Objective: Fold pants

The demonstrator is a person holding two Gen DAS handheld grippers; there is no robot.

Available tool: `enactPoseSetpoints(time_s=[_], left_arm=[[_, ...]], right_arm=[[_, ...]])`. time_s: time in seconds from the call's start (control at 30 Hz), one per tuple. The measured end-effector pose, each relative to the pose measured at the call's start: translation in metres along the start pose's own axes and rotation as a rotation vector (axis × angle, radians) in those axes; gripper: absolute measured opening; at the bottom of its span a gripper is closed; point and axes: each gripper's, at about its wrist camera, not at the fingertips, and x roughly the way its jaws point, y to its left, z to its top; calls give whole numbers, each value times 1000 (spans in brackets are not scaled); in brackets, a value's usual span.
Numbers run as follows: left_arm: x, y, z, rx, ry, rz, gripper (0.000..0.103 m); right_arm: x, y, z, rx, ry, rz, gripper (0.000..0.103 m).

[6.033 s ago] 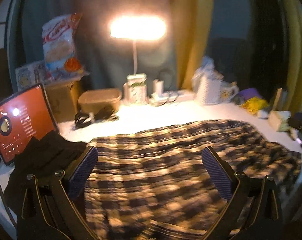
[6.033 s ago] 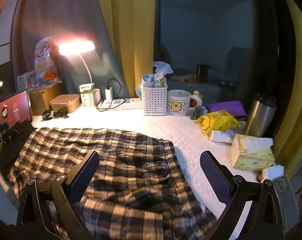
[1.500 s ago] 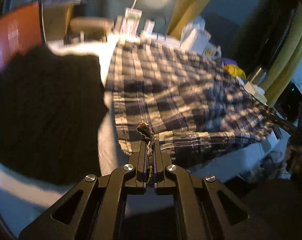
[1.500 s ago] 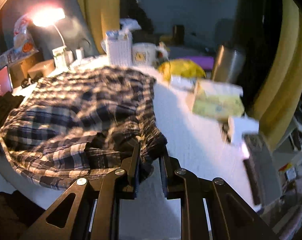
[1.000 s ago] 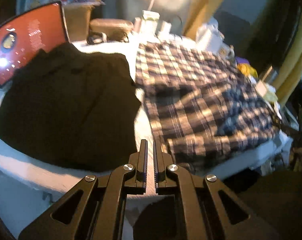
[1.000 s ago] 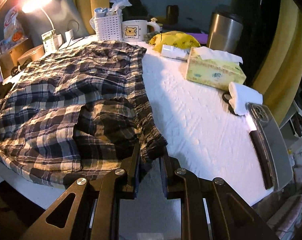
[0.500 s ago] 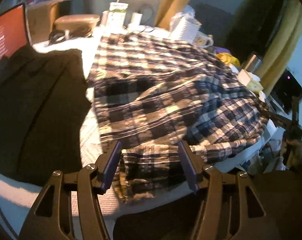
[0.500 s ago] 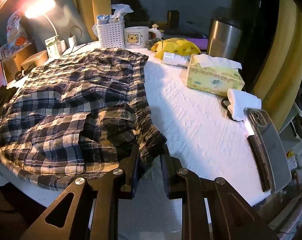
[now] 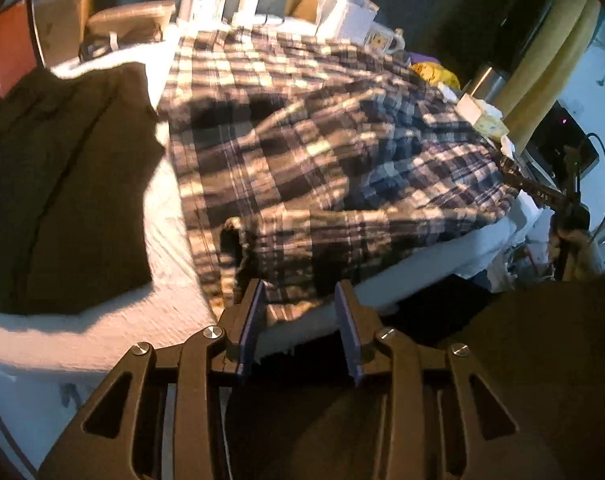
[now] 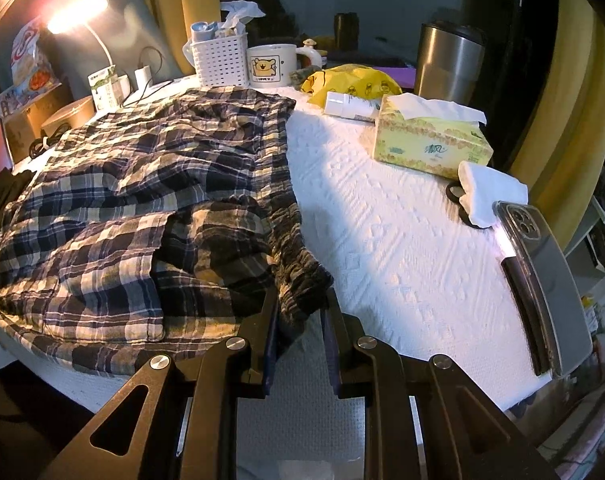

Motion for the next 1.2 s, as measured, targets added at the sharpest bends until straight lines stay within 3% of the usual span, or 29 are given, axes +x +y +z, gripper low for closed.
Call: enactPoseSetpoints(time_s=[0.17,0.27,0.5,0.67,0.73,0.77,1.03,1.2], left_arm=[[-16,10,25,-6,-113,52,36],[-12,20,41,-3,-142,73,36],[9,24,33,30,-36,69,36],[16,25,20,18,-39,60,36],[17,21,16,31,-48,56,20],[15,19,15,39,-52,47,3],[-12,8,-9,32,-18,-53,3],[-15,15,-26,8,94,-100,4]], right_arm=[[-6,-2,3,-4,-18,4,21],[-12,0,6,-18,-34,4,21],[-11,-2,8,-25,-20,0,21],[-7,2,7,-24,-8,-5,21],[-7,2,7,-27,-12,-4,21],[-8,2,7,-26,-13,-5,21],[-6,0,4,-24,-1,-4,21],[-3,-1,3,-28,18,-6,21]])
